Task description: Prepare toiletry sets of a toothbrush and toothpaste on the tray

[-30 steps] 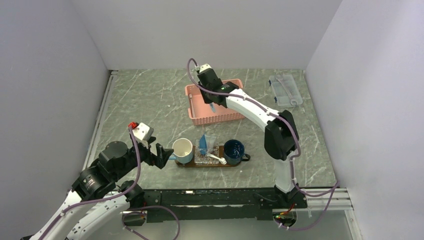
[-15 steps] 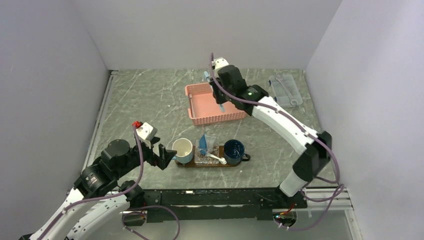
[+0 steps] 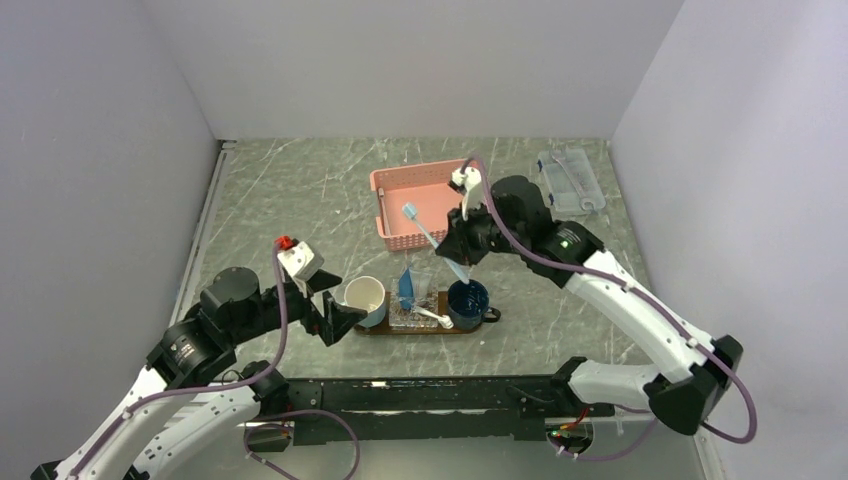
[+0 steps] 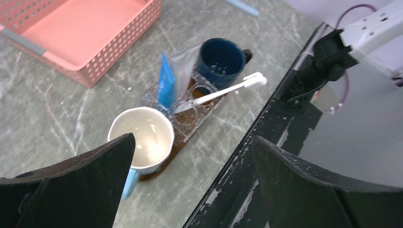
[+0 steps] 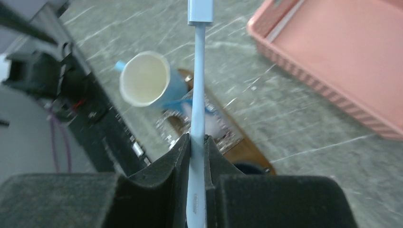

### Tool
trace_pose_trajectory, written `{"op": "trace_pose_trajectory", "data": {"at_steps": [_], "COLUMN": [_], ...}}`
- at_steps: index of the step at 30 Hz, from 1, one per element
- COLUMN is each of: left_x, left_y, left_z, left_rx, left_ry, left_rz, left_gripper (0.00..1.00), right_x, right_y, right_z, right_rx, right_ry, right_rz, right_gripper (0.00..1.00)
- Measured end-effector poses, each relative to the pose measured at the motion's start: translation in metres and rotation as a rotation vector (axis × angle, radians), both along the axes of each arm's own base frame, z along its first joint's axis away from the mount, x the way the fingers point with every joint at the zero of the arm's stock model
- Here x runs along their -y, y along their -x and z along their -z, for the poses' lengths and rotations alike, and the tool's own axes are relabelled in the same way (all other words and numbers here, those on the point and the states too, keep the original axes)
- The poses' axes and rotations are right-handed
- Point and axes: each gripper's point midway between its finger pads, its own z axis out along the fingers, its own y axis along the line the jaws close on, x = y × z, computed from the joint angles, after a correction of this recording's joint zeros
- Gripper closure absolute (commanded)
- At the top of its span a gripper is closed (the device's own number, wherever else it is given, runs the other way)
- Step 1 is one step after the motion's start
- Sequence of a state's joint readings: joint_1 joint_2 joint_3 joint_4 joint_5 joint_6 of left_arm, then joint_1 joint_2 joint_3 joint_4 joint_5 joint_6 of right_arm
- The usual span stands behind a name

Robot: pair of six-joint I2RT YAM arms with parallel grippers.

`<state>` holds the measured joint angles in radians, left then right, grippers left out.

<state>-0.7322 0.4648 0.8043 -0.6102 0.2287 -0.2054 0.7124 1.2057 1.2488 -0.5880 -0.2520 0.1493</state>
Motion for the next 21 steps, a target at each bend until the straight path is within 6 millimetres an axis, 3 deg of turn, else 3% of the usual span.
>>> {"op": "trace_pose_trajectory", "data": {"at_steps": [6,12,21], "left_x": [0.01,0.022,0.039], "left_y": [0.013,0.024,0.047], "left_z": [-0.024,-0.031,-0.051], "left_rx": [0.01,-0.033,-0.084], "left_ry": [0.046,0.09,0.197], "left_rz": [0.094,0.167,0.316], "left_gripper": [0.0,0.01,0.0], "right_x": [0.006,0.004,-0.006], "right_y": [0.059,0.109,0.169], "right_z": [0.003,0.007,-0.011], "right_rx": [-0.051,-0.106,-0.093], "right_ry": [-0.096,-0.163,-0.253], "right_rz": [-0.177,-0.347,-0.599], "right_gripper": [1.0,1.0,1.0]}}
